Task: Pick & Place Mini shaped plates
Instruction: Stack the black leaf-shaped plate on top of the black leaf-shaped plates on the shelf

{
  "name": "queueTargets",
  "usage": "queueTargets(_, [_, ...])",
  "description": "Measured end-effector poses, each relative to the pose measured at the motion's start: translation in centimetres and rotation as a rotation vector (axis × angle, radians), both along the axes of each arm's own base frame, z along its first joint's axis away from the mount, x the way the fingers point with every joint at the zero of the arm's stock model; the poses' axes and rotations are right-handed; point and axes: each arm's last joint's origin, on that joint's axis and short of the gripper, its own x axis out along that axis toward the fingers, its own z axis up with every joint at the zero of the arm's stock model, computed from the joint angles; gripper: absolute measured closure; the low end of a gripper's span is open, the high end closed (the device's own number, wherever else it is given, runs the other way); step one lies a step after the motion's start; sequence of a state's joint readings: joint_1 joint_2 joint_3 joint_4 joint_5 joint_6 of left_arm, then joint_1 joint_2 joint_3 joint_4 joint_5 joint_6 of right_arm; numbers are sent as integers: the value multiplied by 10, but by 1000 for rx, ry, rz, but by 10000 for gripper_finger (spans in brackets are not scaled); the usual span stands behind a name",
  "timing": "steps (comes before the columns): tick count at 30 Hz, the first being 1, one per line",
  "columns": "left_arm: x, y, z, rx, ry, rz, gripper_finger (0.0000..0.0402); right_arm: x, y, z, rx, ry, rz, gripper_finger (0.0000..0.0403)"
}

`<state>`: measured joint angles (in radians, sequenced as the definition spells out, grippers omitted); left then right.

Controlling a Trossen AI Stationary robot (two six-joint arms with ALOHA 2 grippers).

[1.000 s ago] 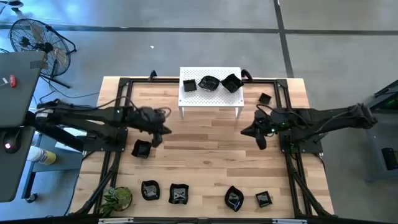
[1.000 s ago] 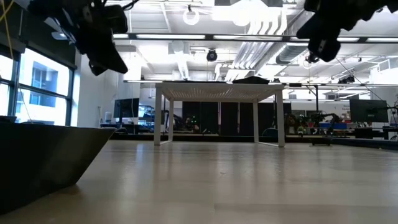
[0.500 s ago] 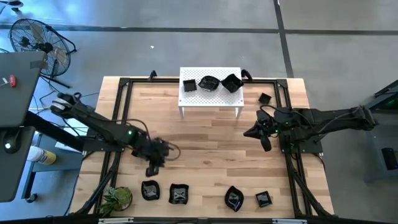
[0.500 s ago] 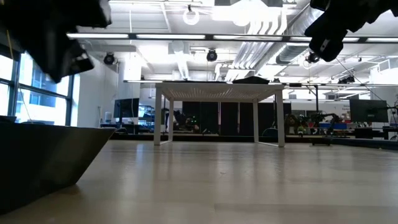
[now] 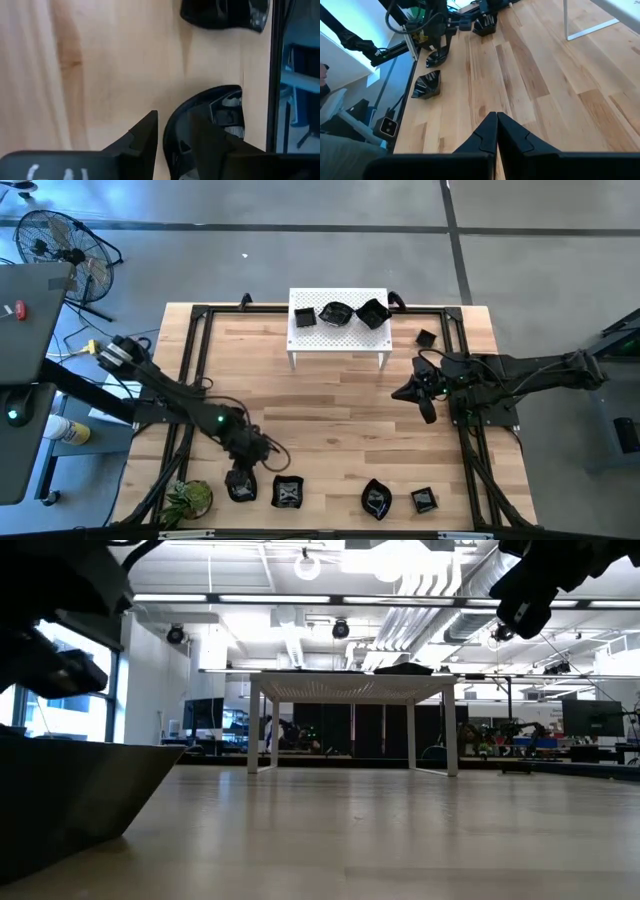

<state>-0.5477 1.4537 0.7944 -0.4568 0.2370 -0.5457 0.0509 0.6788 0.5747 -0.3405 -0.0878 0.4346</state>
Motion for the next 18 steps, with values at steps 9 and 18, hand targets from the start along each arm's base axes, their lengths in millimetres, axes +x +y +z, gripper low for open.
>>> queueTargets(9, [2,-7,-21,2,92,-62,298,0,0,0,2,0,0,399])
queueTargets(18, [3,-7,-23,1,85,-75,343,0,0,0,-5,-1,4,398])
